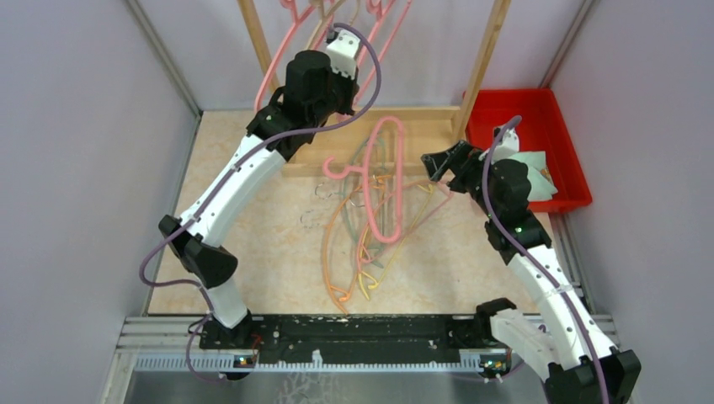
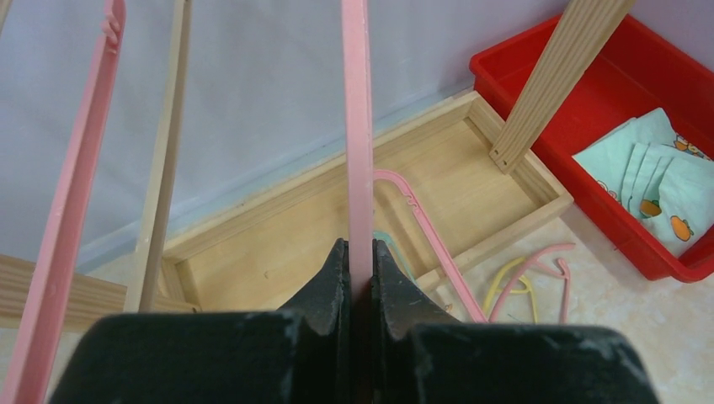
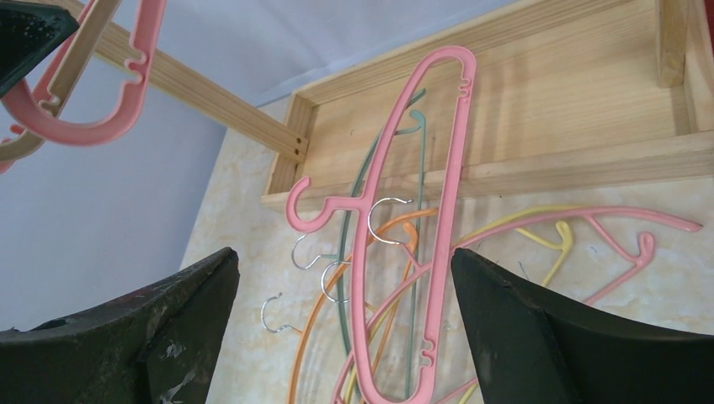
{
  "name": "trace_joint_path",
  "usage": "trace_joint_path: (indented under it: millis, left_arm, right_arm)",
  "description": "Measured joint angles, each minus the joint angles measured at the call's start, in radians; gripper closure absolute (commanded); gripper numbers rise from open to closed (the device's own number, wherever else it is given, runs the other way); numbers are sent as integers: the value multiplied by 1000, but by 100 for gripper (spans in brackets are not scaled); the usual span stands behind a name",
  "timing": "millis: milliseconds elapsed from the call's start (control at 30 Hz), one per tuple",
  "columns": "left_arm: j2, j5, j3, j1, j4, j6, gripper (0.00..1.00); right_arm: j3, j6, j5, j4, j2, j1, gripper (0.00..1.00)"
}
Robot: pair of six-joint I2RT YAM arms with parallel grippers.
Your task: Organize the hangers
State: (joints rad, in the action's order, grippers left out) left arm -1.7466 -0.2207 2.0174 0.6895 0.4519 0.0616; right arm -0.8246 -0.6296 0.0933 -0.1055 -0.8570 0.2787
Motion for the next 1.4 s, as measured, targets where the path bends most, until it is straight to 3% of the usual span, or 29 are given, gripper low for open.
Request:
trace_joint_path:
  millis: [567,733,967,1267,1400]
  left_arm:
    - [-153,145,222,-140,89,-111,100]
    - [-157,156,219,-140,94,-116,81]
    - [-155,138,148,-146,122,-117,64]
    - [-63,119,45,-147,133,-112,15]
    - [41,116,-16,-147,129,-104,0]
  right_arm:
    - [13,1,-5,-19,0,-9,1]
    - [13,1,-5,-23,-2,-13,1]
    - [13,-1,-2,-28,-2,-15,1]
    - [13,-10,10,-31,-13,-15,1]
    - [13,-9,21,-32,-25,-15,1]
